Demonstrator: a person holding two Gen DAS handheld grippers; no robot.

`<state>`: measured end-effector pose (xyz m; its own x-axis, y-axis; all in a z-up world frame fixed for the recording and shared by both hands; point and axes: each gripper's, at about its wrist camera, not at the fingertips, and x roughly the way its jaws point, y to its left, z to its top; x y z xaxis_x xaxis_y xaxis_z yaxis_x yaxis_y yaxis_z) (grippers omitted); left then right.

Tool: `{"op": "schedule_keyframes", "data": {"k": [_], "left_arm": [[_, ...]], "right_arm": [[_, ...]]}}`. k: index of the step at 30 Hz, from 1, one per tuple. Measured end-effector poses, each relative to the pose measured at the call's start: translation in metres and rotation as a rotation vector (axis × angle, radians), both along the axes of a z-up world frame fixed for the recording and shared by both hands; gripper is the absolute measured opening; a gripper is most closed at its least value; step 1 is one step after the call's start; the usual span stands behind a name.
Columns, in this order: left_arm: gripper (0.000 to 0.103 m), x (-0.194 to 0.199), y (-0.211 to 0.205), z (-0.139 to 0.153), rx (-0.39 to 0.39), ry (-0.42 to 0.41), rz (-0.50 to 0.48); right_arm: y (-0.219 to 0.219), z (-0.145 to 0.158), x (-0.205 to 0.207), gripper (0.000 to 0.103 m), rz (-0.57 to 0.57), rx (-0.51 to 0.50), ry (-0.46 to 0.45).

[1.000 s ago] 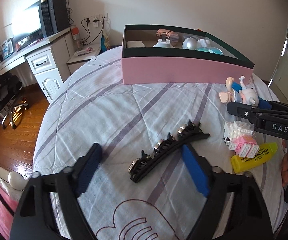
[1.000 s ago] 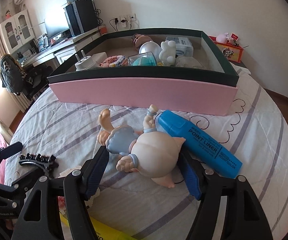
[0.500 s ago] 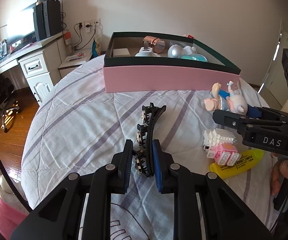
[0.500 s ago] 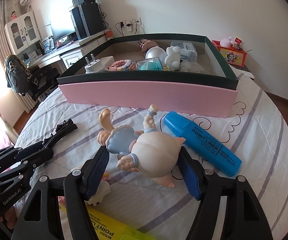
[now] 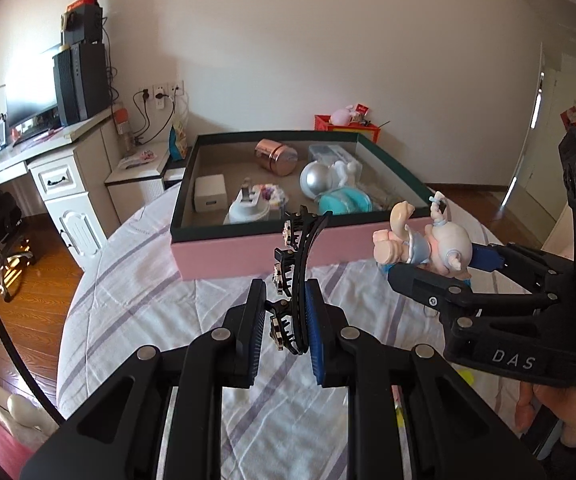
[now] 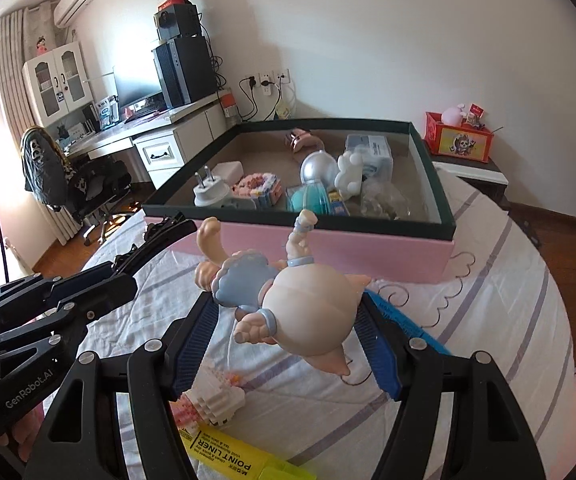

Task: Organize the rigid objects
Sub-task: 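Lower the hair clip and doll into the pink box and open both tools, then withdraw both tools from the box back over the bed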

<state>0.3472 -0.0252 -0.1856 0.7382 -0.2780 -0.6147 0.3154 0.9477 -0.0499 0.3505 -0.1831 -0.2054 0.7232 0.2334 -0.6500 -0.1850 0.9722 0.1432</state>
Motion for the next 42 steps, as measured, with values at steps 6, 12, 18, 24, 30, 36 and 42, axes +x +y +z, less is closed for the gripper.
{"op": "schedule_keyframes", "data": {"k": [6,12,18,24,30,36,42], "left_arm": [[0.019,0.043,-0.023,0.026,0.012,-0.037,-0.037],[0.019,0.108,-0.041,0.017,0.039,0.034,-0.033],[0.019,0.152,-0.050,-0.009,0.060,0.111,-0.003],[0.036,0.156,-0.052,-0.021,0.052,0.110,0.018],[0.091,0.111,-0.039,0.010,0.048,-0.038,0.061],[0.103,0.036,-0.006,0.056,-0.017,-0.177,0.143],[0.103,-0.046,0.020,0.082,-0.038,-0.247,0.218]], "right_arm": [[-0.008,0.029,0.027,0.071,-0.017,-0.042,-0.072],[-0.028,0.033,0.078,0.071,-0.091,-0.107,-0.078],[-0.040,0.014,0.121,0.071,-0.110,-0.140,-0.029],[-0.041,-0.002,0.138,0.071,-0.088,-0.128,0.002],[-0.042,0.017,0.113,0.083,-0.097,-0.116,-0.050],[-0.041,0.056,0.052,0.087,-0.105,-0.049,-0.141],[-0.015,0.094,-0.038,0.103,-0.081,-0.013,-0.270]]}}
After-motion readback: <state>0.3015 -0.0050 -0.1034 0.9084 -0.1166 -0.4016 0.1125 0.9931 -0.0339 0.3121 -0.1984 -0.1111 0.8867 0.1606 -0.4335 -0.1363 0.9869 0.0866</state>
